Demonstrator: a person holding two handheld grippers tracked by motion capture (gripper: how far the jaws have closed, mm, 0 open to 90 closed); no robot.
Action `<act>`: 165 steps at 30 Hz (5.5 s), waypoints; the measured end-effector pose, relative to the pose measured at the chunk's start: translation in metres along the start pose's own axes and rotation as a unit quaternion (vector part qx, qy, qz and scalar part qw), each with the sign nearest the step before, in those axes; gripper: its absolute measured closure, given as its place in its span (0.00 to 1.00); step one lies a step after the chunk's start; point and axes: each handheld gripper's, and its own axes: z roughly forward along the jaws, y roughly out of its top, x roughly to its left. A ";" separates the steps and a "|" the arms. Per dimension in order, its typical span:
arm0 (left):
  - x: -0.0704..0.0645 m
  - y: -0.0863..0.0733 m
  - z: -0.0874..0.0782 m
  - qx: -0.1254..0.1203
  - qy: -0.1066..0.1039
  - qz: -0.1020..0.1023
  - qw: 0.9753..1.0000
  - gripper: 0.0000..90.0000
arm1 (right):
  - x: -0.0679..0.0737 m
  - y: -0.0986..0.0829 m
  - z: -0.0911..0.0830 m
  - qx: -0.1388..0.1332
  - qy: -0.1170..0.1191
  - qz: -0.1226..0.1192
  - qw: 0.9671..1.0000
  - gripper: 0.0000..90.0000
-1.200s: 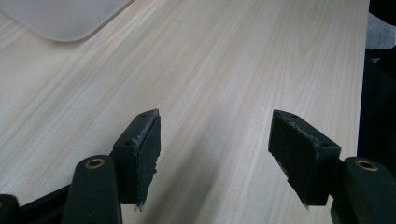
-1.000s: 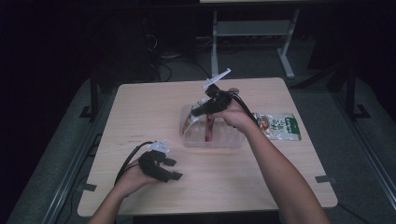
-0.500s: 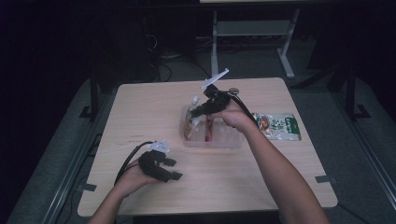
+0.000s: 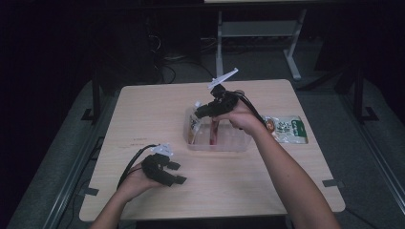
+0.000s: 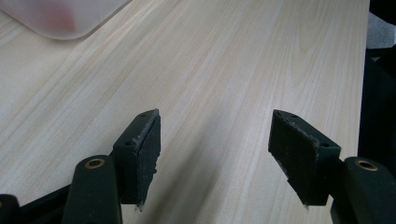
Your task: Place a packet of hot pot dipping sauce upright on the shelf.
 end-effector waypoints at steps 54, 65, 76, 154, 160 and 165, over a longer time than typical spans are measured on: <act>0.001 -0.001 0.003 -0.011 0.003 0.003 1.000 0.38 | -0.002 -0.110 -0.138 -0.066 -0.176 0.048 0.981 0.33; 0.001 -0.002 0.003 -0.016 0.005 0.000 1.000 0.38 | -0.059 -0.139 -0.146 -0.049 -0.258 0.148 0.954 0.46; 0.001 -0.001 0.001 -0.022 0.013 -0.002 1.000 0.38 | -0.113 -0.161 -0.130 -0.021 -0.331 0.194 0.923 0.94; -0.011 0.004 -0.001 -0.031 0.016 0.014 0.999 0.38 | -0.025 -0.224 -0.082 0.085 -0.224 0.153 0.959 1.00; -0.010 0.004 -0.001 -0.032 0.015 0.015 0.999 0.38 | -0.006 -0.231 -0.112 0.061 -0.243 0.151 0.956 1.00; -0.011 0.005 0.000 -0.030 0.015 0.015 0.999 0.38 | 0.007 -0.253 -0.140 0.051 -0.268 0.167 0.948 1.00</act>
